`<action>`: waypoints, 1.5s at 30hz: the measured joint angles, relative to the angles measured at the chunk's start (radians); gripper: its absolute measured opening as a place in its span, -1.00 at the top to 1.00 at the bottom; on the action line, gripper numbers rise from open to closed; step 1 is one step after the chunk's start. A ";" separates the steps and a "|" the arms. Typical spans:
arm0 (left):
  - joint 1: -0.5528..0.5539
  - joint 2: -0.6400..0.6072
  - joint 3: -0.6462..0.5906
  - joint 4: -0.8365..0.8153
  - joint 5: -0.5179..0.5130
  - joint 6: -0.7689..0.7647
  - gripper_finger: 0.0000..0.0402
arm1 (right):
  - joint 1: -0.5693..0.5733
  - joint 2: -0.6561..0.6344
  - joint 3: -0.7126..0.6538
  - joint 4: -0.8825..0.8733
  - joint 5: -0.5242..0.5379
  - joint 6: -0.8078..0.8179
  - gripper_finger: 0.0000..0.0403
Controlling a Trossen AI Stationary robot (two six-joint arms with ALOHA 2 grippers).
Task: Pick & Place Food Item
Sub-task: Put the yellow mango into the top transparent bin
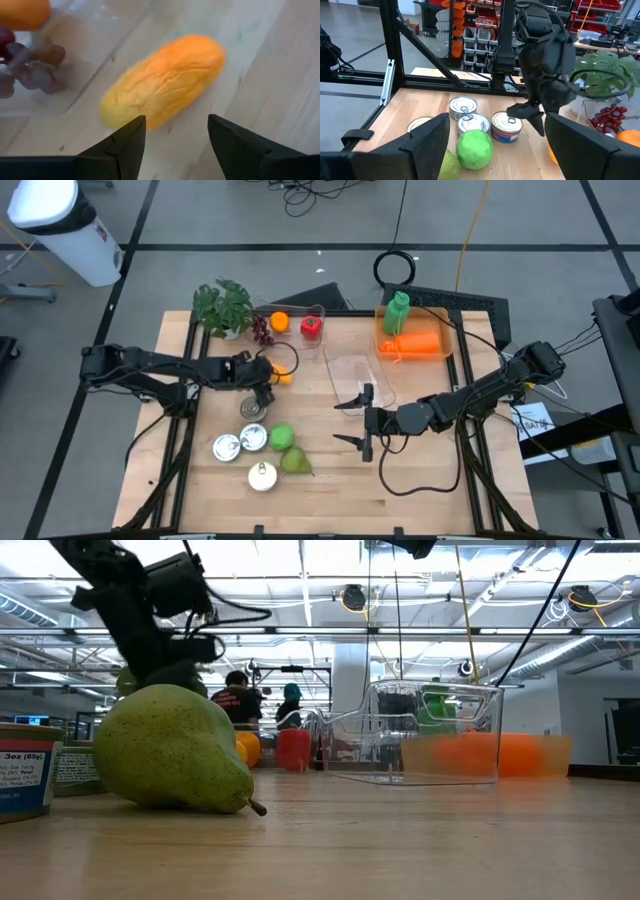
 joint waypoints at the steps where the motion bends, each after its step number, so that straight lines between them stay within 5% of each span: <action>1: 0.000 0.000 0.015 0.002 0.001 -0.039 -0.13 | 0.000 0.000 0.000 0.000 0.000 0.000 -0.52; 6: 0.000 0.010 0.035 0.075 0.018 -0.132 -0.13 | 0.000 0.000 0.000 0.000 0.000 0.000 -0.52; 15: 0.011 0.010 0.035 0.094 -0.108 0.108 -0.13 | 0.000 0.000 0.000 -0.005 0.000 0.007 -0.52; 28: 0.042 0.034 0.035 0.066 -0.054 0.423 -0.13 | 0.000 0.000 0.000 -0.007 -0.001 0.007 -0.52; 45: 0.130 0.223 0.037 0.160 -0.096 0.458 -0.13 | 0.000 0.000 0.000 -0.007 -0.002 0.007 -0.52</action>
